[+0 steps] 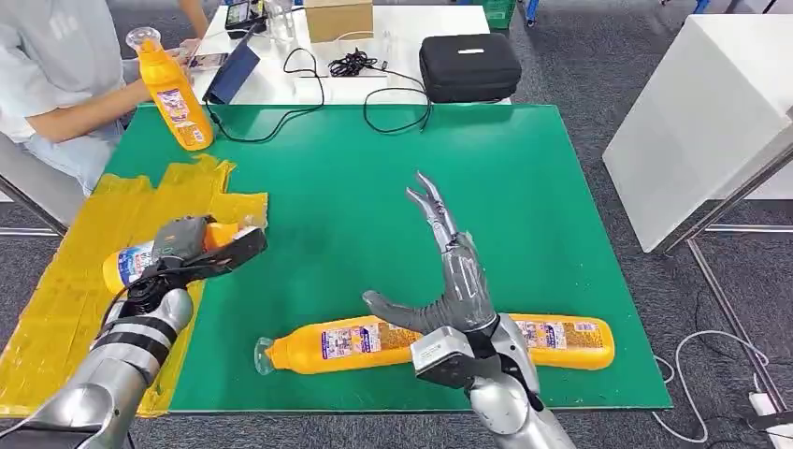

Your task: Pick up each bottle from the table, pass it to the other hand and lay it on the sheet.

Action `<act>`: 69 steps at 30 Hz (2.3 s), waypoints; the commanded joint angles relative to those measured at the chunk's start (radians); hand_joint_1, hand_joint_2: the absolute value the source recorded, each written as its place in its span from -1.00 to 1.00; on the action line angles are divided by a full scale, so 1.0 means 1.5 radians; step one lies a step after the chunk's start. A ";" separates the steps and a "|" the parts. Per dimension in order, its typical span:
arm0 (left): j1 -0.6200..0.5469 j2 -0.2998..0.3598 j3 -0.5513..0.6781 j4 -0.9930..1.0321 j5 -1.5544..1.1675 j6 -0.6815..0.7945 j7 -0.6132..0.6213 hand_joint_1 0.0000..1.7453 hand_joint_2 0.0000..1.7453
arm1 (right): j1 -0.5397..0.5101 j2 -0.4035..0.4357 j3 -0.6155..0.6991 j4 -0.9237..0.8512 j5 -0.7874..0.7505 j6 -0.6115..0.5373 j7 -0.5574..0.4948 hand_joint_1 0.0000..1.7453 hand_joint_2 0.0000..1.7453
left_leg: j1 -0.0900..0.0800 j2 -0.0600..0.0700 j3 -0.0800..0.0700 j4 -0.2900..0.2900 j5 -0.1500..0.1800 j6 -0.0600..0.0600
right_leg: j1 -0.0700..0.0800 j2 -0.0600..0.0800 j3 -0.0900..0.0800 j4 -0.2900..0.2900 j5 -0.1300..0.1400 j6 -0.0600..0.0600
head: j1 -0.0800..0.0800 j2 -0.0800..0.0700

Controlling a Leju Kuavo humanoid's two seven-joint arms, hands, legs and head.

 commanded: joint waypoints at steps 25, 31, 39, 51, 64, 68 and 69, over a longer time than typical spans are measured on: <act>0.061 -0.073 0.098 -0.100 0.249 0.039 -0.156 -1.00 1.00 | -0.031 0.006 0.009 0.098 0.019 -0.016 0.015 -1.00 1.00 | 0.001 0.000 0.003 0.000 -0.002 -0.001 | 0.001 -0.001 0.004 0.000 -0.001 -0.001 | 0.000 0.000; 0.113 -0.102 0.089 -0.260 0.371 0.069 -0.214 -1.00 1.00 | -0.025 0.008 0.000 0.113 0.019 -0.024 0.013 -1.00 1.00 | 0.001 0.000 0.004 0.000 -0.002 -0.001 | 0.001 -0.001 0.004 0.000 -0.002 -0.001 | 0.000 0.000; 0.124 -0.103 0.084 -0.292 0.382 0.069 -0.213 -1.00 1.00 | -0.023 0.008 -0.001 0.114 0.019 -0.025 0.014 -1.00 1.00 | 0.000 0.000 0.002 0.000 -0.001 0.000 | 0.000 0.000 0.002 0.000 -0.001 -0.001 | 0.000 0.000; 0.191 -0.106 0.053 -0.465 0.505 0.041 -0.246 -1.00 1.00 | -0.060 -0.065 0.089 0.184 0.171 0.059 0.105 -1.00 1.00 | 0.001 0.001 0.004 0.000 -0.002 0.000 | 0.001 0.000 0.004 -0.001 -0.001 0.000 | 0.000 0.000; 0.176 -0.135 0.047 -0.398 0.608 0.070 -0.314 -1.00 1.00 | -0.227 -0.117 0.309 0.433 0.175 0.167 0.110 -1.00 1.00 | 0.000 0.000 0.004 -0.001 -0.001 0.000 | 0.000 -0.001 0.004 -0.001 -0.001 0.000 | 0.000 0.000; 0.177 -0.134 0.046 -0.393 0.615 0.071 -0.312 -1.00 1.00 | -0.236 -0.106 0.321 0.465 0.168 0.166 0.133 -1.00 1.00 | 0.000 0.000 0.004 -0.001 -0.001 0.000 | 0.000 -0.001 0.004 -0.001 -0.001 0.000 | 0.000 0.000; 0.177 -0.135 0.047 -0.390 0.622 0.068 -0.310 -1.00 1.00 | -0.237 -0.103 0.322 0.473 0.168 0.164 0.141 -1.00 1.00 | 0.000 0.000 0.005 -0.001 -0.002 0.000 | 0.001 -0.001 0.005 -0.001 -0.001 0.000 | 0.000 0.000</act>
